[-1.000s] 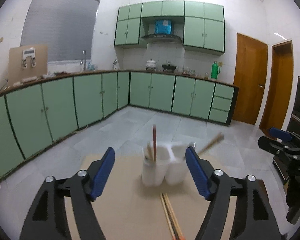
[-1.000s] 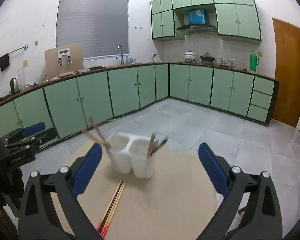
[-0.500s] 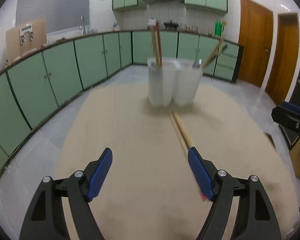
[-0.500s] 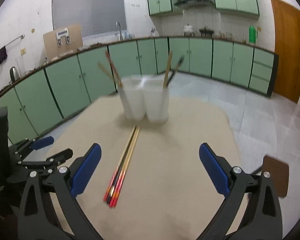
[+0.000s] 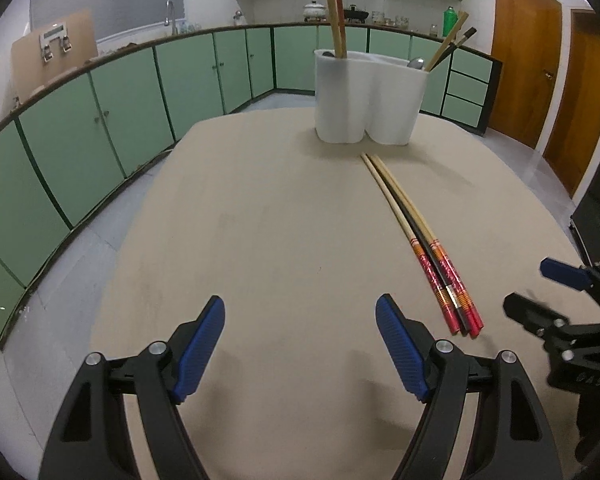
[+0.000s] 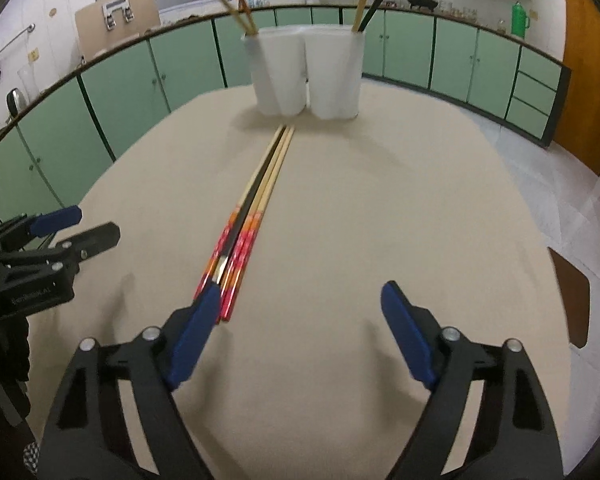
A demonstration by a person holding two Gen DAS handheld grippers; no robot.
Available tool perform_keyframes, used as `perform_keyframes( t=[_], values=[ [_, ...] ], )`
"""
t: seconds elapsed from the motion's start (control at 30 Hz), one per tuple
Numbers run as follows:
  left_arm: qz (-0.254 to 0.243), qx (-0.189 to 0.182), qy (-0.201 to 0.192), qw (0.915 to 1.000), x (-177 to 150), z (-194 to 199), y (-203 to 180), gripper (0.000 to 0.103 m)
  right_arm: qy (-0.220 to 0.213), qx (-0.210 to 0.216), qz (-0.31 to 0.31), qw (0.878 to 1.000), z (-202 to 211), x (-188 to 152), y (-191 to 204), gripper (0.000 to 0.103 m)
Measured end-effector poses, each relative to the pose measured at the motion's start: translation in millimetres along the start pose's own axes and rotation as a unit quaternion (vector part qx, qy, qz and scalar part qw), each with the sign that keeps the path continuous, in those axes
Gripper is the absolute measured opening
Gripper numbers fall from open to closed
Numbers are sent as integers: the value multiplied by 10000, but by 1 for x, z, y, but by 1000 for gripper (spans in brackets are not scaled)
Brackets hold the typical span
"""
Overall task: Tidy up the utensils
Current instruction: 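Grasp a red-patterned chopstick with the right tool while the left tool grasps another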
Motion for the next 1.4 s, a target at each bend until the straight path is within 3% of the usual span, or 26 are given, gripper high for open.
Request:
perform_keyframes(
  t=[0.37, 0.57, 0.7, 0.83, 1.07, 1.4],
  values=[
    [49, -5, 53, 10000, 0, -1, -1, 77, 179, 13, 171, 9997, -12, -5, 14, 69],
    [54, 10, 98, 9999, -3, -2, 2, 78, 261, -292, 2, 9992, -8, -10, -7, 65],
    [72, 6, 124, 9999, -5, -3, 3, 78, 182, -19, -45, 9998, -3, -12, -5, 62],
    [61, -14, 170, 9998, -8, -4, 1, 78, 184, 15, 76, 9998, -6, -12, 3, 50],
    [35, -28, 225, 9997, -9, -7, -5, 79, 142, 121, 253, 9995, -8, -7, 12, 6],
    [-146, -395, 472, 9980, -20, -14, -41, 79, 134, -21, -62, 9999, -2, -16, -15, 5]
  ],
)
Point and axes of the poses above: each gripper's, at about its wrist camera, not at the fingertips, and z roughly against the way its jaws point, y to its left, x to its top, the point moved 7 cm from there along -z, roughly the way its jaws point, and after that the axes turned 11 degrees about z, right-handed, at the moved point
